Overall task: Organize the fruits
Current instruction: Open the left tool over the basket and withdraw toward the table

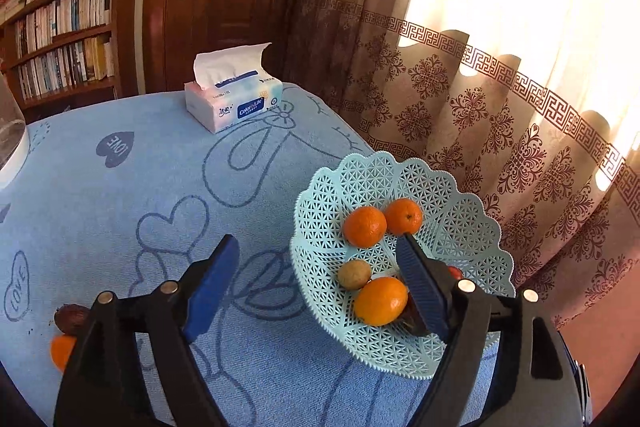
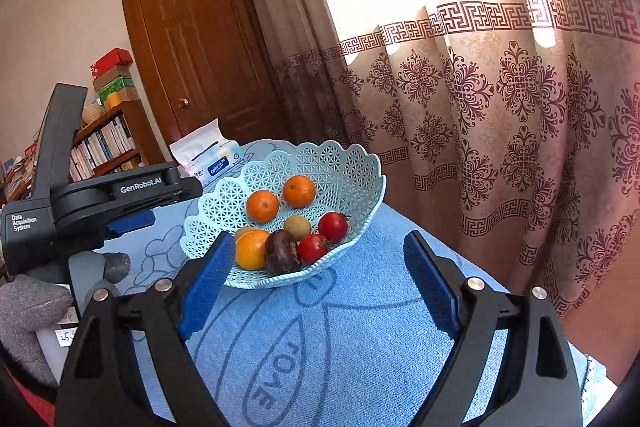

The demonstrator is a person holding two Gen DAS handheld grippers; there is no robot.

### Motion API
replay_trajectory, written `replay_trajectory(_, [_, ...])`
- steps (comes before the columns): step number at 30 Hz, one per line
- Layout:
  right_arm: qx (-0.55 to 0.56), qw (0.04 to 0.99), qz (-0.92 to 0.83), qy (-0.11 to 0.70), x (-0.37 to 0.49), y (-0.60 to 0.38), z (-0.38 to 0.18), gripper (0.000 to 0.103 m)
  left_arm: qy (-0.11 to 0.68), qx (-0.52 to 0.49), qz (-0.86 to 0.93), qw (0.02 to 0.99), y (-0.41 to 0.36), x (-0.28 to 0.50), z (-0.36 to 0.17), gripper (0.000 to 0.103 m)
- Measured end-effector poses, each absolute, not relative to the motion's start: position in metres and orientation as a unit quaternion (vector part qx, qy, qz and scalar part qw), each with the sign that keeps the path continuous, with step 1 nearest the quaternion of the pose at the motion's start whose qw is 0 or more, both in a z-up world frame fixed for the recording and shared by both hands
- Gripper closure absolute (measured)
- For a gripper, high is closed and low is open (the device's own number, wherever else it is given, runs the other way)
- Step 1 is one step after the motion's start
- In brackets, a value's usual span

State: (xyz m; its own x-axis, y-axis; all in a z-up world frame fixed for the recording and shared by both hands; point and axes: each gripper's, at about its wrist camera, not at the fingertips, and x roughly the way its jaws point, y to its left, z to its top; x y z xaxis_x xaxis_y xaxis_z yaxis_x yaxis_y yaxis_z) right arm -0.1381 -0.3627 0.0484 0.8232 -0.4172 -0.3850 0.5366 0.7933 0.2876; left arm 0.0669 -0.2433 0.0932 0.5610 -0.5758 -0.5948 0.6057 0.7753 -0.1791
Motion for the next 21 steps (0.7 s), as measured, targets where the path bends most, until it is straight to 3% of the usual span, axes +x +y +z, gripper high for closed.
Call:
replay_trajectory(8, [0.190, 0.923, -0.285, 0.173, -0.131, -0.364, 0.045, 0.016, 0.261, 0.041, -0.262, 0.928, -0.160, 0.063, 0.126, 0.012])
replay_trajectory(21, [0.149, 0.918, -0.304, 0.209, -0.114, -0.354, 0.043, 0.016, 0.285, -0.045, -0.149, 0.946, -0.015, 0.089, 0.126, 0.012])
